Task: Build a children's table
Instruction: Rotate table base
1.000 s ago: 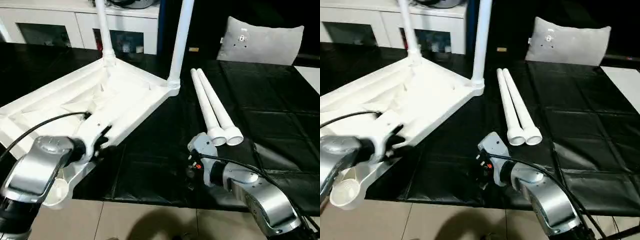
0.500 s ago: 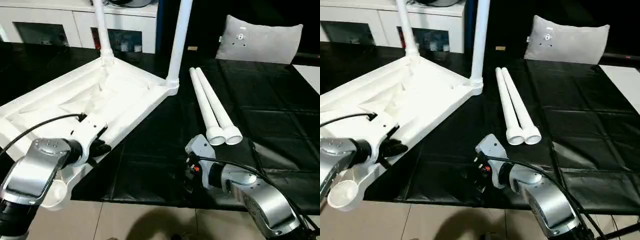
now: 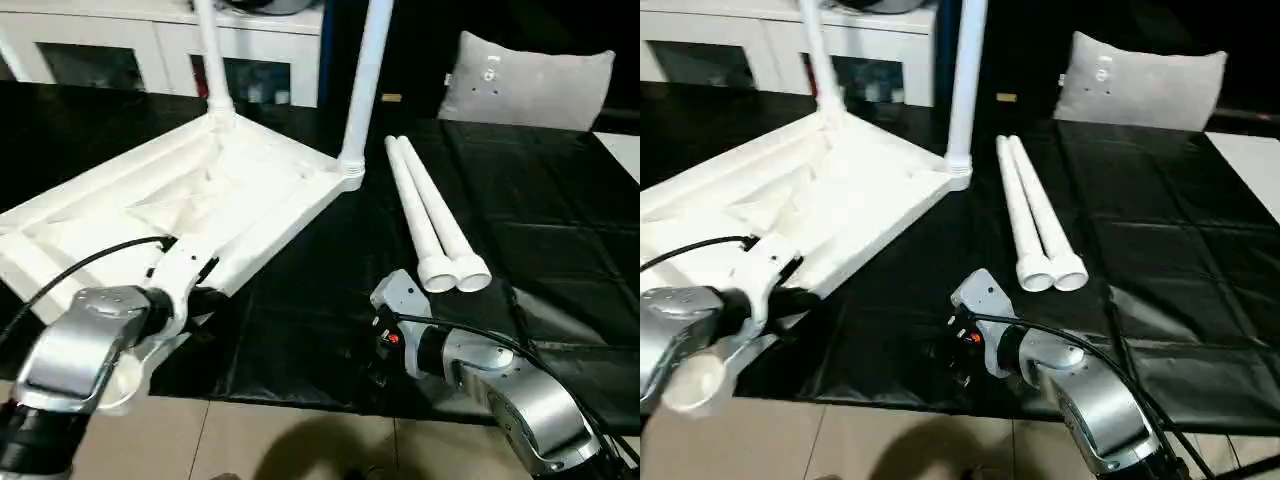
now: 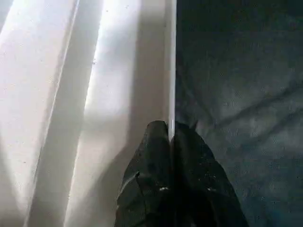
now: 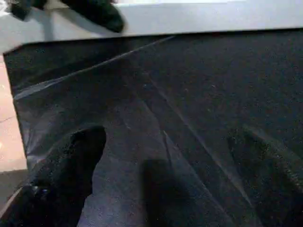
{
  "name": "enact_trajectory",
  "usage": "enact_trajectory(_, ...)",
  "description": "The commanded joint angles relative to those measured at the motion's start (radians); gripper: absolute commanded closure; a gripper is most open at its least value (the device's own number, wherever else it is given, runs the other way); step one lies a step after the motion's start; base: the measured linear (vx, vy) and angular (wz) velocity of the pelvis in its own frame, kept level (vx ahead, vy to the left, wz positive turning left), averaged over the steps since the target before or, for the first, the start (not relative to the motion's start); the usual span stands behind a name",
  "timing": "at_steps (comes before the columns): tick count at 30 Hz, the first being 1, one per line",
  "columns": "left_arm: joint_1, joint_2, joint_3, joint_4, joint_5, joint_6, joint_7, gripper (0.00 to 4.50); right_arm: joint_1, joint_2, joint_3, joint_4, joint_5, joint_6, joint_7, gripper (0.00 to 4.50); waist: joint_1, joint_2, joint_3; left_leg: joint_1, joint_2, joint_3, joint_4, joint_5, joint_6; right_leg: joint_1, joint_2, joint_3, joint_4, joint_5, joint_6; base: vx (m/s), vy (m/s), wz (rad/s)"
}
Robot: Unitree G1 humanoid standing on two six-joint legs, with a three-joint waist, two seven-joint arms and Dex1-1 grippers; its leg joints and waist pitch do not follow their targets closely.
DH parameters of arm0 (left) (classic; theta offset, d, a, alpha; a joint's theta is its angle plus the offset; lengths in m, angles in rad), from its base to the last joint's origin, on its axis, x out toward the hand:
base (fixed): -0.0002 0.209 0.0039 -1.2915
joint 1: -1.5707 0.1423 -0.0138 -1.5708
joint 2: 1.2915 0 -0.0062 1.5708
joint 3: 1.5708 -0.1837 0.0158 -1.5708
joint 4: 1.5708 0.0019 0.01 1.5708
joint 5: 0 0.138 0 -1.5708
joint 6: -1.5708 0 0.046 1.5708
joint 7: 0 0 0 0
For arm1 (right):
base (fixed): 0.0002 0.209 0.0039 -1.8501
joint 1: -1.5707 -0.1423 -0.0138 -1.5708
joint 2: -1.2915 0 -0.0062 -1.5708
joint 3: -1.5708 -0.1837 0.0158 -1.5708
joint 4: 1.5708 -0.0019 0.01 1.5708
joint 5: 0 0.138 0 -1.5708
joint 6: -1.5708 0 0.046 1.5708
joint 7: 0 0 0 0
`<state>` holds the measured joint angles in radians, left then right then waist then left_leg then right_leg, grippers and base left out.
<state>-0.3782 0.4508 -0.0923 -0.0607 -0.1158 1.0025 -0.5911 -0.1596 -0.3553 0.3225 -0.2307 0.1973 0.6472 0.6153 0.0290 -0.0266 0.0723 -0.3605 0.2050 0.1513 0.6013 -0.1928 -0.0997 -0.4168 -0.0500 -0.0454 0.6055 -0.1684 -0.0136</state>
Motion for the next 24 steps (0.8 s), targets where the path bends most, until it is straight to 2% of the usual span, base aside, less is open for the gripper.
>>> enact_trajectory(1,-0.061,-0.039,-0.001,0.033,-0.018,-0.047,0.032,4.39,-0.011,-0.004,-0.005,0.002,-0.010,-0.005,-0.004,0.00,-0.006,0.011,-0.055,0.009,0.004,0.004,-0.074,-0.306,0.008,0.033,-0.054,0.033,-0.110,-0.513,-0.061,0.000,0.000,0.00)
enact_trajectory(2,-0.088,-0.067,-0.006,0.074,-0.012,-0.068,0.049,4.39,-0.014,-0.004,-0.005,0.005,-0.012,-0.008,-0.005,0.00,-0.005,0.008,-0.059,-0.001,0.005,0.002,-0.076,-0.276,0.010,0.043,-0.056,0.034,-0.103,-0.471,-0.067,0.000,0.000,0.00)
enact_trajectory(3,-0.115,-0.094,-0.014,0.117,-0.004,-0.092,0.067,4.39,-0.015,-0.004,-0.005,0.007,-0.014,-0.009,-0.006,0.00,-0.003,0.008,-0.062,-0.005,0.006,0.000,-0.077,-0.256,0.010,0.048,-0.057,0.034,-0.099,-0.443,-0.071,0.000,0.000,0.00)
enact_trajectory(4,-0.157,-0.133,-0.024,0.189,0.013,-0.134,0.093,4.39,-0.019,-0.002,-0.004,0.011,-0.016,-0.010,-0.008,0.00,-0.001,0.008,-0.063,0.001,0.004,0.006,-0.072,-0.248,0.017,0.040,-0.053,0.036,-0.102,-0.406,-0.081,0.000,0.000,0.00)
enact_trajectory(6,-0.211,-0.187,-0.017,0.286,0.025,-0.190,0.139,4.39,-0.022,-0.002,-0.004,0.014,-0.018,-0.012,-0.009,0.00,0.003,0.006,-0.065,-0.004,0.003,0.006,-0.072,-0.234,0.021,0.048,-0.055,0.036,-0.100,-0.380,-0.090,0.000,0.000,0.00)
enact_trajectory(7,-0.245,-0.218,-0.012,0.344,0.033,-0.224,0.167,4.39,-0.023,-0.003,-0.004,0.014,-0.019,-0.013,-0.009,0.00,0.004,0.006,-0.065,-0.002,0.003,0.008,-0.071,-0.231,0.024,0.046,-0.055,0.036,-0.101,-0.375,-0.091,0.000,0.000,0.00)
enact_trajectory(8,-0.279,-0.248,-0.003,0.395,0.034,-0.253,0.190,4.39,-0.024,-0.004,-0.005,0.016,-0.020,-0.014,-0.009,0.00,0.007,0.003,-0.074,-0.008,0.007,0.004,-0.071,-0.186,0.025,0.058,-0.059,0.038,-0.085,-0.295,-0.111,0.000,0.000,0.00)
enact_trajectory(9,-0.279,-0.248,-0.003,0.395,0.034,-0.253,0.190,4.39,-0.024,-0.004,-0.005,0.016,-0.020,-0.014,-0.009,0.00,0.007,0.003,-0.074,-0.008,0.007,0.004,-0.071,-0.186,0.025,0.058,-0.059,0.038,-0.085,-0.295,-0.111,0.000,0.000,0.00)
enact_trajectory(10,-0.347,-0.302,0.016,0.496,0.033,-0.308,0.232,4.39,-0.025,-0.006,-0.005,0.019,-0.021,-0.017,-0.010,0.00,0.009,0.002,-0.075,-0.008,0.001,0.010,-0.064,-0.150,0.039,0.057,-0.055,0.038,-0.088,-0.228,-0.130,0.000,0.000,0.00)
enact_trajectory(11,-0.377,-0.326,0.020,0.536,0.033,-0.331,0.248,4.39,-0.024,-0.007,-0.006,0.019,-0.022,-0.018,-0.010,0.00,0.012,0.003,-0.079,-0.005,0.003,0.009,-0.063,-0.140,0.042,0.059,-0.057,0.038,-0.082,-0.201,-0.141,0.000,0.000,0.00)
enact_trajectory(12,-0.400,-0.345,0.024,0.570,0.030,-0.347,0.258,4.39,-0.023,-0.008,-0.006,0.020,-0.024,-0.020,-0.010,0.00,0.017,0.004,-0.083,-0.013,0.004,0.006,-0.063,-0.097,0.051,0.070,-0.061,0.038,-0.073,-0.136,-0.160,0.000,0.000,0.00)
enact_trajectory(14,-0.436,-0.364,0.016,0.638,0.040,-0.384,0.270,4.39,-0.023,-0.009,-0.007,0.023,-0.028,-0.023,-0.010,0.00,0.018,0.001,-0.083,-0.014,0.004,0.008,-0.060,-0.060,0.071,0.072,-0.062,0.038,-0.067,-0.058,-0.192,0.000,0.000,0.00)
enact_trajectory(15,-0.453,-0.374,0.016,0.680,0.043,-0.416,0.271,4.19,-0.022,-0.010,-0.008,0.025,-0.032,-0.025,-0.011,0.00,0.019,0.005,-0.083,-0.014,0.004,0.007,-0.060,-0.059,0.074,0.073,-0.062,0.038,-0.066,-0.053,-0.197,0.000,0.000,0.00)
enact_trajectory(17,-0.460,-0.377,0.017,0.699,0.043,-0.432,0.268,4.05,-0.021,-0.011,-0.009,0.024,-0.033,-0.025,-0.012,0.00,0.020,0.001,-0.081,-0.012,0.005,0.009,-0.061,-0.072,0.080,0.074,-0.064,0.038,-0.069,-0.059,-0.208,0.000,0.000,0.00)
enact_trajectory(18,-0.463,-0.378,0.018,0.707,0.043,-0.439,0.265,3.91,-0.021,-0.011,-0.010,0.024,-0.033,-0.026,-0.012,0.00,0.023,0.005,-0.081,-0.010,0.009,0.008,-0.063,-0.085,0.076,0.073,-0.067,0.038,-0.069,-0.074,-0.216,0.000,0.000,0.00)
enact_trajectory(20,-0.463,-0.368,0.016,0.712,0.050,-0.455,0.255,3.79,-0.020,-0.013,-0.011,0.025,-0.034,-0.028,-0.015,0.00,0.024,0.004,-0.077,-0.005,0.011,0.010,-0.064,-0.116,0.068,0.069,-0.065,0.037,-0.075,-0.116,-0.213,0.000,0.000,0.00)
enact_trajectory(23,-0.451,-0.350,0.012,0.690,0.050,-0.475,0.228,3.45,-0.019,-0.011,-0.011,0.025,-0.034,-0.032,-0.017,0.00,0.024,0.003,-0.068,-0.003,0.009,0.010,-0.070,-0.174,0.050,0.068,-0.067,0.035,-0.087,-0.252,-0.174,0.000,0.000,0.00)
enact_trajectory(24,-0.424,-0.326,0.000,0.633,0.041,-0.477,0.180,3.45,-0.017,-0.008,-0.014,0.022,-0.032,-0.035,-0.020,0.00,0.022,0.000,-0.068,-0.004,0.009,0.009,-0.072,-0.191,0.042,0.068,-0.070,0.035,-0.091,-0.305,-0.154,0.000,0.000,0.00)
